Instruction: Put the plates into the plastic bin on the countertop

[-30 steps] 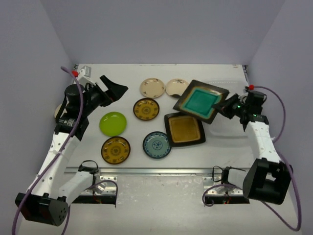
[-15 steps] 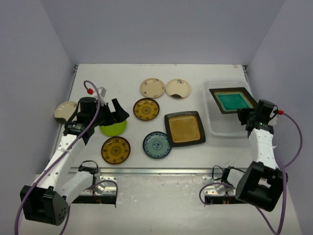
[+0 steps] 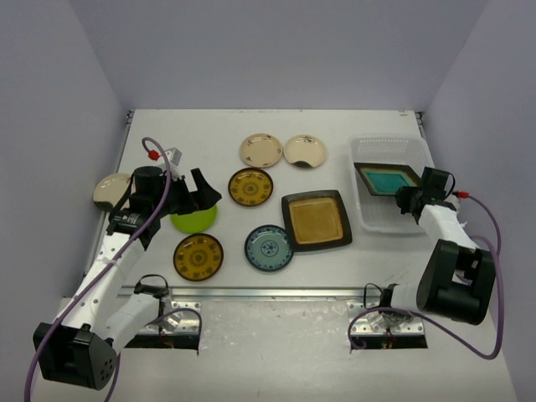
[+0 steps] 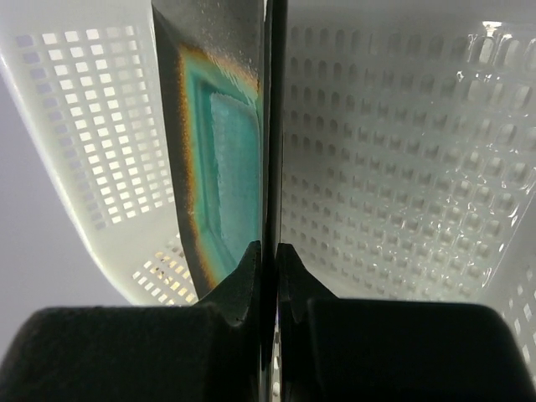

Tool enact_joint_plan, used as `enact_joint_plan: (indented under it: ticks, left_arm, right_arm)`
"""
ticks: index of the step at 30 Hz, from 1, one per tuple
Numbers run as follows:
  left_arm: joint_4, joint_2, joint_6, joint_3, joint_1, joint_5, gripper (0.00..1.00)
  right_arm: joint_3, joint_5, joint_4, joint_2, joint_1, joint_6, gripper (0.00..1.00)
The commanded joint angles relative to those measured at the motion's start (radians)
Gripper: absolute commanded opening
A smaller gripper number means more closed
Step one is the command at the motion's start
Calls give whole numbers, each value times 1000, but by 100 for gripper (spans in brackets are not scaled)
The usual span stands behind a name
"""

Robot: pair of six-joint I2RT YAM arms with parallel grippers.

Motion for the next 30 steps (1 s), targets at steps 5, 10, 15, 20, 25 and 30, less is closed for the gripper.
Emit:
enact_joint_plan:
  ticks: [5, 10, 15, 20, 25, 30]
  left_arm:
    - [66, -2, 5, 14, -1, 30, 100]
    - [64, 63, -10, 39, -1, 75, 100]
    - [53, 139, -54, 87, -2, 114, 100]
    - [58, 167, -105, 125, -36, 52, 100]
    - [74, 229, -128, 134, -95, 34, 100]
    - [113, 276, -159, 133, -171, -17, 100]
  right_arm:
    - [101, 50, 206, 11, 24, 22, 38]
    - [124, 30, 113, -12, 37, -24, 85]
    - [141, 49, -40, -81, 50, -66, 99]
    - [158, 31, -139, -135, 51, -115, 99]
    - [189, 3, -149, -137, 51, -201, 99]
    - [194, -106, -116, -169, 52, -304, 99]
